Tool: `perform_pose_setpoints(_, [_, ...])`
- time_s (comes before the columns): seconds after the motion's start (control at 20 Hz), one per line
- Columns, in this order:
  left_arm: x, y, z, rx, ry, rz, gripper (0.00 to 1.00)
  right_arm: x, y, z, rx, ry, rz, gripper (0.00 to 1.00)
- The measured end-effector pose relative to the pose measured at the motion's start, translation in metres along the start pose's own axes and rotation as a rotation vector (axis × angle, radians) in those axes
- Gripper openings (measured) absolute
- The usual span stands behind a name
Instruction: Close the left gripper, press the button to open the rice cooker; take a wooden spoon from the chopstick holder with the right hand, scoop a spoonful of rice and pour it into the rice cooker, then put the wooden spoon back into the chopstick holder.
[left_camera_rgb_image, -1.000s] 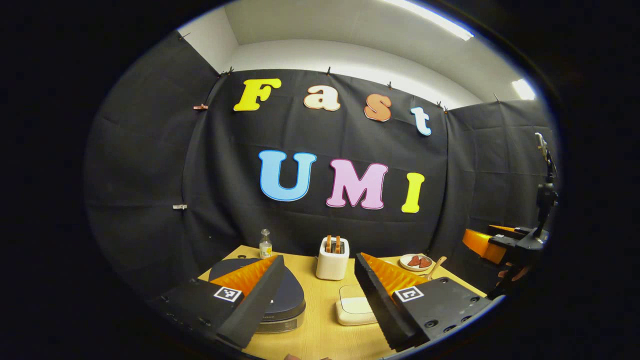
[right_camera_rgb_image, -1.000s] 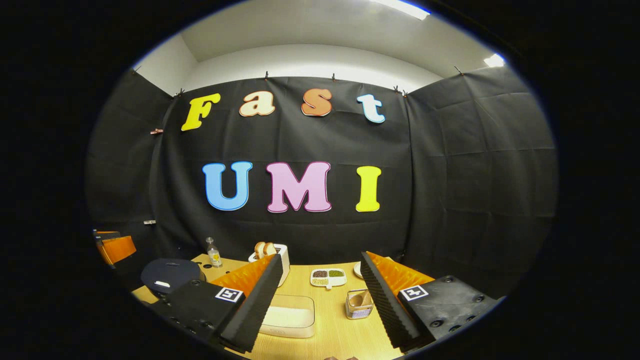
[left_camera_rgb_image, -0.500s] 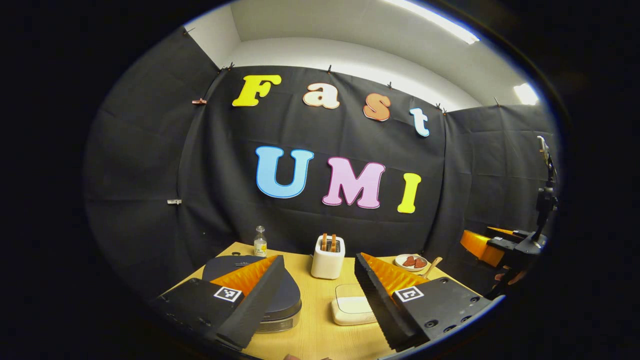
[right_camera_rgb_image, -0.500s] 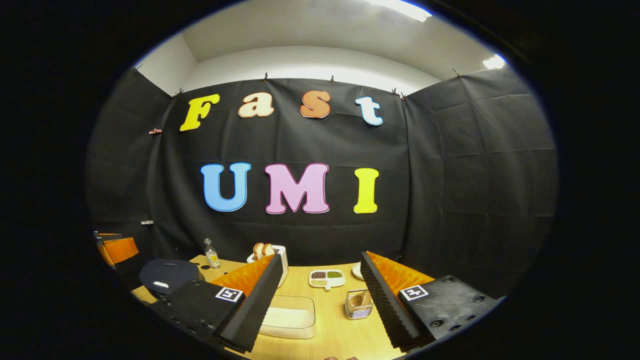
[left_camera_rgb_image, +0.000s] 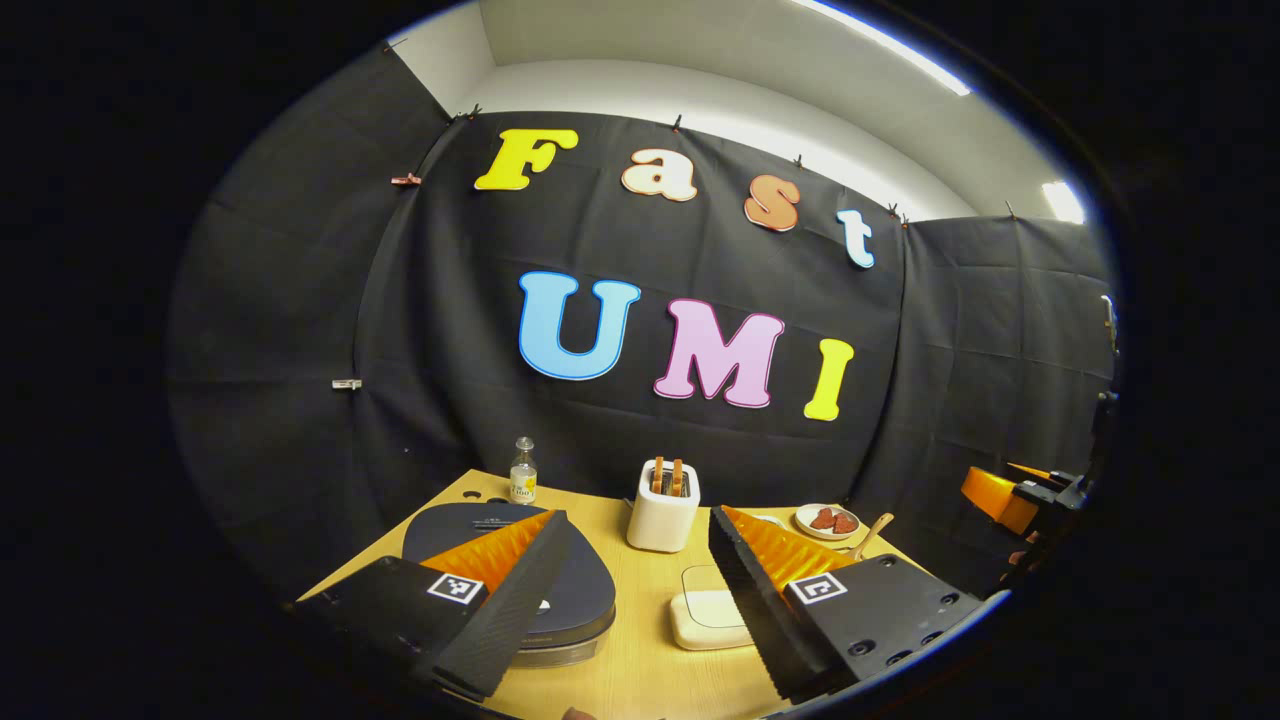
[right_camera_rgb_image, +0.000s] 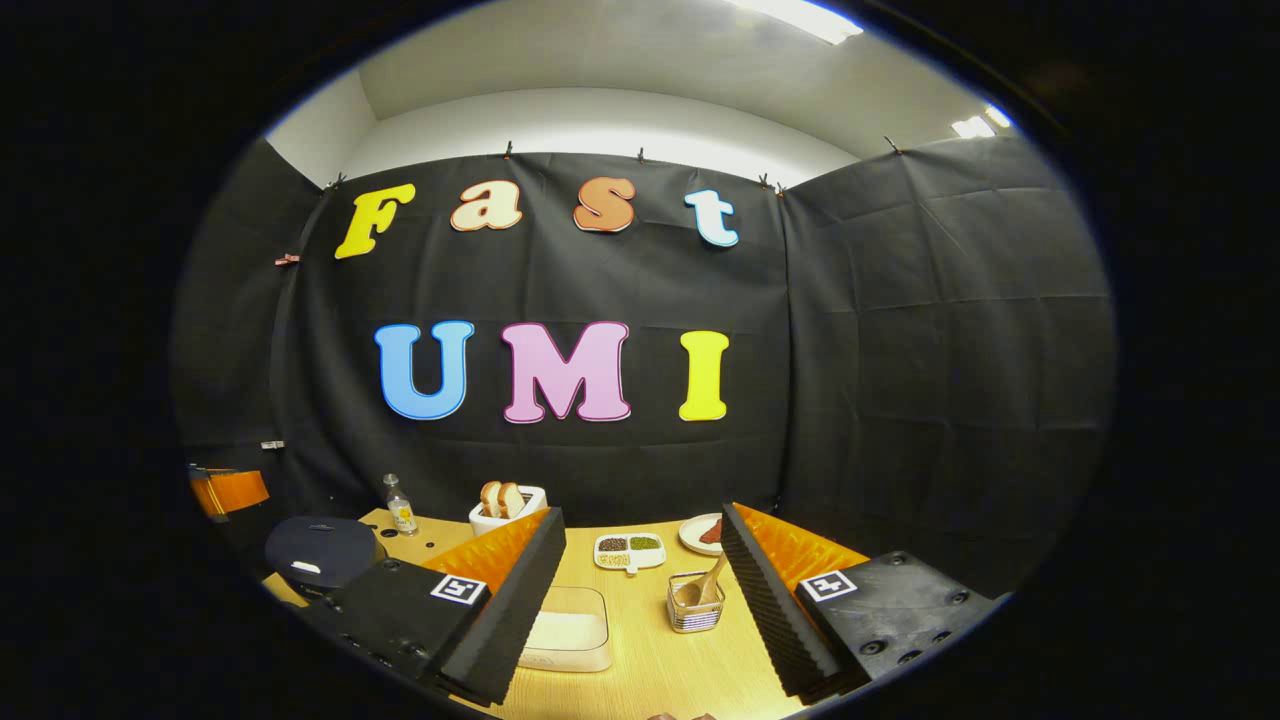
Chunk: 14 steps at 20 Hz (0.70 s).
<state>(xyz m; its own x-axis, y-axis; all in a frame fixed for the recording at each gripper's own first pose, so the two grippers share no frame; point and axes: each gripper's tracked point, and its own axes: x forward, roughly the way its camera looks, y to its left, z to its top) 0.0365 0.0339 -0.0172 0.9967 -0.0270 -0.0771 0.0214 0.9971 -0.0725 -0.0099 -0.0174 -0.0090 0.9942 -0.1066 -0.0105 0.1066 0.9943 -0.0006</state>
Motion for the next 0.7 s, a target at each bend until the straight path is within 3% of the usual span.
perform_pose_setpoints(0.1, [0.005,0.011,0.001,0.003,0.022,0.013,0.92,0.002,-0.002,0.0,0.007,0.007,-0.01,0.98])
perform_pose_setpoints(0.2, [0.01,0.026,0.0,0.009,0.052,0.036,0.75,0.004,-0.004,0.0,0.014,0.01,-0.013,0.98])
perform_pose_setpoints(0.3, [0.015,0.039,-0.004,0.026,0.089,0.054,0.68,0.009,-0.006,-0.002,0.014,0.017,-0.015,0.98])
perform_pose_setpoints(0.35, [0.016,0.046,-0.007,0.035,0.106,0.067,0.58,0.012,-0.007,-0.004,0.016,0.022,-0.015,0.98])
perform_pose_setpoints(0.45, [0.02,0.059,-0.013,0.04,0.144,0.093,0.5,0.017,-0.008,-0.008,0.023,0.038,-0.011,0.98])
perform_pose_setpoints(0.55, [0.023,0.065,-0.021,0.03,0.189,0.105,0.22,0.021,-0.01,-0.013,0.026,0.054,-0.006,0.98])
perform_pose_setpoints(0.6, [0.024,0.067,-0.026,0.019,0.212,0.11,0.25,0.024,-0.011,-0.014,0.028,0.06,-0.004,0.98])
perform_pose_setpoints(0.7, [0.029,0.075,-0.04,-0.012,0.26,0.129,0.13,0.03,-0.017,-0.019,0.033,0.075,-0.003,0.98])
